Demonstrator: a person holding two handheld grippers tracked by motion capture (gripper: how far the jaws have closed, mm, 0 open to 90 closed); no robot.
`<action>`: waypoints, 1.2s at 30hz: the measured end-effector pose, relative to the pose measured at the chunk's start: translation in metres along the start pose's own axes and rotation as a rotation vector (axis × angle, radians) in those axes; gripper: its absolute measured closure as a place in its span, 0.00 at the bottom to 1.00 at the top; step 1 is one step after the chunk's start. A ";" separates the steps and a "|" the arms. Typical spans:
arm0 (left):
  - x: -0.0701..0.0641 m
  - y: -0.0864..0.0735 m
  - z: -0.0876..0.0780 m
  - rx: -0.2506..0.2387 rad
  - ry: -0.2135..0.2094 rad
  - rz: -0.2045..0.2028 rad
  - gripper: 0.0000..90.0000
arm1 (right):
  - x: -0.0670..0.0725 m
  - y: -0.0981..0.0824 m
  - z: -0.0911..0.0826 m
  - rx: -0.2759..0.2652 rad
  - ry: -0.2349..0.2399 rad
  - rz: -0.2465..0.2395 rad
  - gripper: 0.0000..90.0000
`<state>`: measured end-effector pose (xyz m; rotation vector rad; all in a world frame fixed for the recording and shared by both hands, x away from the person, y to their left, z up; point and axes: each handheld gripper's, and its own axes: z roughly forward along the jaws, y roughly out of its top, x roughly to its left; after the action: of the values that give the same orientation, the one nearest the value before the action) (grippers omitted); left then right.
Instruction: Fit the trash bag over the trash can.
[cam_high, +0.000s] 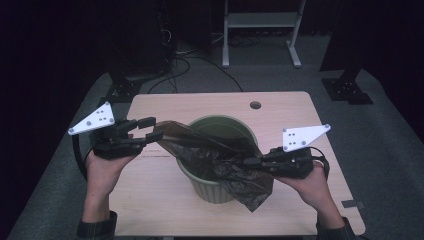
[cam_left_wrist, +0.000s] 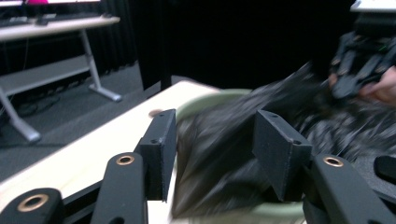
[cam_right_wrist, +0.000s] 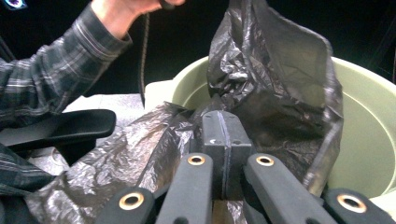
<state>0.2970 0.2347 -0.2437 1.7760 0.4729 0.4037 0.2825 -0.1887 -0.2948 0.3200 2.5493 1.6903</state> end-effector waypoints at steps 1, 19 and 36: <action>-0.002 0.005 0.004 0.000 -0.009 0.012 0.53 | -0.001 0.001 0.001 0.000 0.001 -0.002 1.00; -0.018 0.036 0.120 0.154 -0.200 0.099 0.52 | -0.009 0.012 0.012 0.023 0.004 -0.021 1.00; -0.008 0.021 0.134 0.268 -0.171 0.090 1.00 | -0.009 0.013 0.014 0.029 0.010 -0.028 1.00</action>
<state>0.3595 0.1145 -0.2563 2.0770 0.3381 0.2564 0.2954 -0.1726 -0.2892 0.2770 2.5750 1.6507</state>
